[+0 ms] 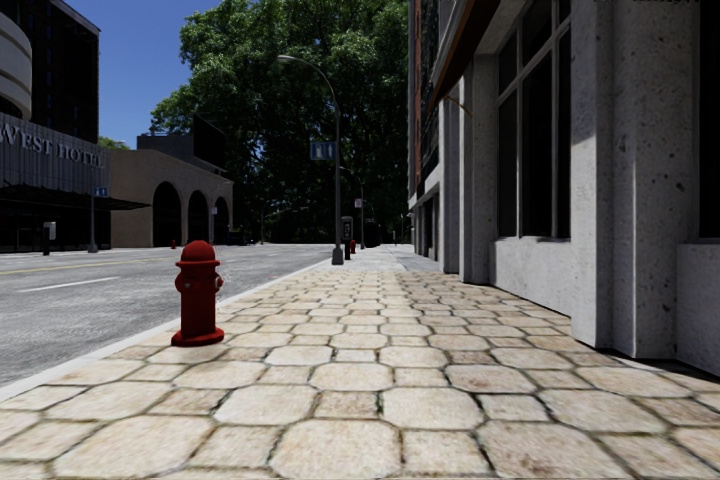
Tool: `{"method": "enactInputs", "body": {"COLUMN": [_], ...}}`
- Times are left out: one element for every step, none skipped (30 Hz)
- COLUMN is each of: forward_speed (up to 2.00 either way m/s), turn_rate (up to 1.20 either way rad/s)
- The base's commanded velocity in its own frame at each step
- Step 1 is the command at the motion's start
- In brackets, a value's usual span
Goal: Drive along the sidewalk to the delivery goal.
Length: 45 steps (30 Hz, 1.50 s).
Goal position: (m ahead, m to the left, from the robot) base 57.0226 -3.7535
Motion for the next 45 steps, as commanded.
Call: {"method": "enactInputs", "body": {"forward_speed": [2.0, 2.0, 2.0, 2.0, 2.0, 2.0, 2.0, 2.0, 2.0, 2.0, 2.0, 2.0, 2.0, 2.0, 2.0, 2.0, 2.0, 2.0, 2.0, 2.0, 2.0, 2.0, 2.0, 2.0, 2.0, 2.0, 2.0, 2.0, 2.0, 2.0, 2.0, 2.0, 2.0, 2.0, 2.0, 2.0, 2.0, 2.0, 2.0, 2.0, 2.0, 2.0, 2.0, 2.0, 2.0], "turn_rate": [0.0, 0.0, 0.0, 0.0, 0.0, 0.0, 0.0, 0.0, 0.0, 0.0, 0.0, 0.0, 0.0, 0.0, 0.0, 0.0, 0.0, 0.0, 0.0, 0.0, 0.0, 0.0, 0.0, 0.0, 0.0, 0.0, 0.0, 0.0, 0.0, 0.0, 0.0, 0.0, -0.31, -0.31, -1.2, -1.2, -1.2, -1.14, 0.0, 0.0, 0.0, 0.0, 0.0, 0.0, 0.0]}}
